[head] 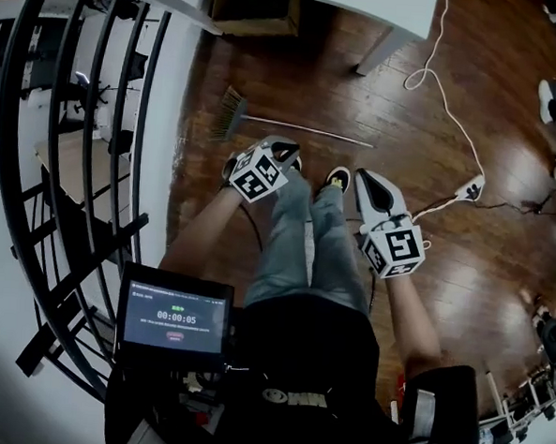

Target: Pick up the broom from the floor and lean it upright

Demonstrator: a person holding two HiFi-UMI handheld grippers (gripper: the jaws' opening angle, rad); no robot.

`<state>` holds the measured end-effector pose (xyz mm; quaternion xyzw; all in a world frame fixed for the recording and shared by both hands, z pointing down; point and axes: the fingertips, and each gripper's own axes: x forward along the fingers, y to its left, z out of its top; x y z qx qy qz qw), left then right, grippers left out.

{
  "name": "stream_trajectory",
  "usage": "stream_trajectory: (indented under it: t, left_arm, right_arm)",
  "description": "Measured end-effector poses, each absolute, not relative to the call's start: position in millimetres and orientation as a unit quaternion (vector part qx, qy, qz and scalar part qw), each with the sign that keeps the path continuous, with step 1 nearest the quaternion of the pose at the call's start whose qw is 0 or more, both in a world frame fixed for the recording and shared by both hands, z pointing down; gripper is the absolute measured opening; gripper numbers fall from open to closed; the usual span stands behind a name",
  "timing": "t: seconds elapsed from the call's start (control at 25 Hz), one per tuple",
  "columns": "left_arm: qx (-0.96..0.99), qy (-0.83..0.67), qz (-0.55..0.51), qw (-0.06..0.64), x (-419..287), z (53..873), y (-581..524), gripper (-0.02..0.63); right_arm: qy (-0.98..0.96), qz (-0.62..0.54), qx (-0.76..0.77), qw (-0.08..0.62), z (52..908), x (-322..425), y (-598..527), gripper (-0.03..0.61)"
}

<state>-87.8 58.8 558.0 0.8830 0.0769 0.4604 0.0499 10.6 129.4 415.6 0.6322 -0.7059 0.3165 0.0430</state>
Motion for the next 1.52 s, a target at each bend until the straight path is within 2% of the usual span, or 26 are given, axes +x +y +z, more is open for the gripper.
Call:
stream_trajectory:
  t: [0.12, 0.16, 0.2, 0.32, 0.4, 0.48, 0.6, 0.8, 1.04, 1.12, 1.16, 1.28, 1.52]
  left_arm:
    - [0.86, 0.123, 0.494, 0.046, -86, 644, 46, 0.028]
    - [0.851, 0.137, 0.505, 0.042, -86, 673, 47, 0.102]
    - [0.842, 0.15, 0.517, 0.037, -87, 702, 48, 0.142]
    - [0.817, 0.18, 0.548, 0.004, -87, 795, 54, 0.209]
    - [0.8, 0.197, 0.566, -0.034, -86, 862, 57, 0.228]
    - [0.78, 0.208, 0.585, -0.074, -85, 930, 57, 0.272]
    - [0.763, 0.206, 0.606, -0.092, -85, 1019, 64, 0.321]
    - [0.724, 0.254, 0.627, -0.137, -92, 1118, 79, 0.313]
    - [0.713, 0.26, 0.632, -0.158, -103, 1156, 83, 0.241]
    - [0.717, 0.257, 0.63, -0.149, -104, 1155, 84, 0.225]
    - [0.715, 0.259, 0.633, -0.145, -105, 1153, 84, 0.102]
    - [0.705, 0.279, 0.636, -0.14, -110, 1132, 86, 0.097]
    - [0.791, 0.226, 0.565, -0.064, -79, 1027, 60, 0.1]
  right_arm:
    - [-0.685, 0.347, 0.639, 0.045, 469, 10, 126, 0.003]
    - [-0.676, 0.359, 0.641, 0.045, 488, 10, 128, 0.003]
    - [-0.666, 0.372, 0.645, 0.045, 508, 11, 131, 0.003]
    - [-0.638, 0.402, 0.655, 0.046, 572, 14, 140, 0.003]
    - [-0.63, 0.41, 0.658, 0.041, 612, 16, 144, 0.003]
    - [-0.626, 0.414, 0.659, 0.036, 648, 20, 149, 0.003]
    - [-0.616, 0.418, 0.666, 0.044, 694, 28, 164, 0.003]
    - [-0.587, 0.428, 0.685, 0.046, 749, 55, 180, 0.003]
    - [-0.562, 0.449, 0.693, 0.04, 777, 50, 201, 0.003]
    - [-0.561, 0.453, 0.693, 0.035, 780, 45, 201, 0.003]
    - [-0.56, 0.454, 0.692, 0.034, 779, 44, 199, 0.003]
    - [-0.561, 0.459, 0.688, 0.022, 763, 43, 186, 0.003]
    - [-0.581, 0.427, 0.693, 0.004, 703, 38, 152, 0.003]
